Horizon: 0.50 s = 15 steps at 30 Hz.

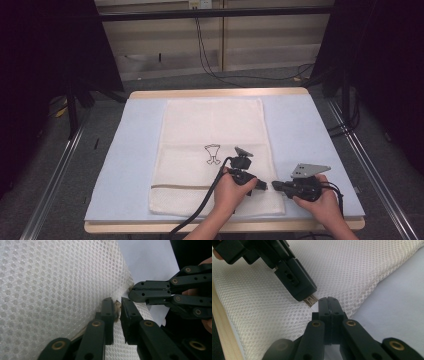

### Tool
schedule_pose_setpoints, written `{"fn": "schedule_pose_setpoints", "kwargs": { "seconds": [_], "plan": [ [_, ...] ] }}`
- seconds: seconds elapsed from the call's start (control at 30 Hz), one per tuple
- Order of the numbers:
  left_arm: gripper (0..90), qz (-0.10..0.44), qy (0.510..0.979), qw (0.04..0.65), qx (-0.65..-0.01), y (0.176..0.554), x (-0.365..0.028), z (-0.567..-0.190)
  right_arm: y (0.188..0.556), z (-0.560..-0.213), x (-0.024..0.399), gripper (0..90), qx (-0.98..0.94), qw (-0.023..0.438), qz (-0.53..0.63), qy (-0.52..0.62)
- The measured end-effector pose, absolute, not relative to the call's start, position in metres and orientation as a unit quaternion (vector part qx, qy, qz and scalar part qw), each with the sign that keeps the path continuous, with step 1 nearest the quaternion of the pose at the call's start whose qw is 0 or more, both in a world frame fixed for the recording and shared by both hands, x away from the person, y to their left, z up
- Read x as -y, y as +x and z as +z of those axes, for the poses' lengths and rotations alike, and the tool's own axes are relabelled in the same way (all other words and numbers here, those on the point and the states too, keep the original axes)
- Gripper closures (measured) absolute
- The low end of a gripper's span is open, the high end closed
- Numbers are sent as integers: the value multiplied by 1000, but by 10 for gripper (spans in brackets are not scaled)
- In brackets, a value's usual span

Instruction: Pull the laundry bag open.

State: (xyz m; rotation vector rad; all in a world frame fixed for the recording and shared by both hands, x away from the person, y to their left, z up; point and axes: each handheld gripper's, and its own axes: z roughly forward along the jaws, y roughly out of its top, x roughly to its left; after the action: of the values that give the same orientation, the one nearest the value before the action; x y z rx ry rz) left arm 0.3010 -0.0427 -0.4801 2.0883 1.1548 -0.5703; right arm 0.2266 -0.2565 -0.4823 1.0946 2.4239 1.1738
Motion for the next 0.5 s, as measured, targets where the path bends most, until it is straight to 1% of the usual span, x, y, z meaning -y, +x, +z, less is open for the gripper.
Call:
{"fn": "schedule_pose_setpoints", "kwargs": {
  "seconds": [0.2,0.27,0.5],
  "plan": [
    [866,-233,795,335,-450,303,42,-481,227,-483,257,900,-829,114,401,371],
    [869,-239,787,341,-456,303,43,-481,227,-483,257,900,-830,116,401,370],
    [873,-245,783,337,-462,304,41,-480,227,-482,254,900,-841,125,387,358]
  ]
}}
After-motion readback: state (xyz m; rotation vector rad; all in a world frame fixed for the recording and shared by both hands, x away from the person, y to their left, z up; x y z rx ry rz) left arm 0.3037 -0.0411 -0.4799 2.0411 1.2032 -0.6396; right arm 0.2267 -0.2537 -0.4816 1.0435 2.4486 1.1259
